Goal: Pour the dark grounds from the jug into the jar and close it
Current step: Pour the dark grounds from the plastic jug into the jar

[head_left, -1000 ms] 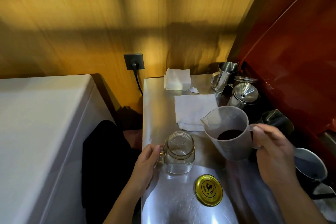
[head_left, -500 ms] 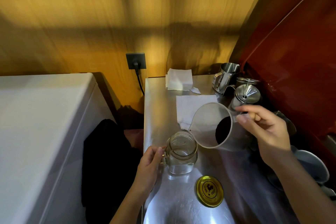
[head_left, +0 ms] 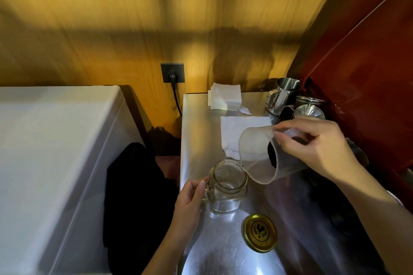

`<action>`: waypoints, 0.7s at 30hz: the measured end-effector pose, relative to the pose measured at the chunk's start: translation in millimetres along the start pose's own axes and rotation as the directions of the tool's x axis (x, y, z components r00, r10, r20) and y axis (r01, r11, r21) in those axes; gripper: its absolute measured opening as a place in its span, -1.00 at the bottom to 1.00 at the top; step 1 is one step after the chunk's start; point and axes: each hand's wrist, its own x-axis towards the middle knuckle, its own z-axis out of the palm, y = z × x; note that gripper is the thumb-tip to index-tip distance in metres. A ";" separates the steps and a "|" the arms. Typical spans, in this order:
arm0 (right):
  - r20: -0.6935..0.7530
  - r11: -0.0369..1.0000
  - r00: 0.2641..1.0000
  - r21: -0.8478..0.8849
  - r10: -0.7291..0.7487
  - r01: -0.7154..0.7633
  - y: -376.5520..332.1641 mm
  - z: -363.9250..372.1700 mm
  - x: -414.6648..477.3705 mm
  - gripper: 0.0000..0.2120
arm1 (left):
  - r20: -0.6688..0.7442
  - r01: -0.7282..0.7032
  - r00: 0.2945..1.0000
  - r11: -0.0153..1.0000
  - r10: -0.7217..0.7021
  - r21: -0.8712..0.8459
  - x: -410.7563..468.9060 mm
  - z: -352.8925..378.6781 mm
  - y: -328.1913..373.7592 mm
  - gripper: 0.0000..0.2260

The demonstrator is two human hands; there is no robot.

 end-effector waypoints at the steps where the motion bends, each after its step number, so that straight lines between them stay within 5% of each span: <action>1: 0.013 0.999 1.000 -0.024 -0.027 0.028 -3.0 -0.1 2.6 -0.81 | -0.008 -0.011 1.000 1.000 0.012 0.007 -0.4 0.4 0.5 -0.80; 21: 0.141 0.934 0.941 -0.141 -0.309 0.328 -20.1 16.4 24.0 -0.75 | -0.073 -0.068 0.995 0.998 0.066 -0.019 -9.5 10.8 15.8 -0.75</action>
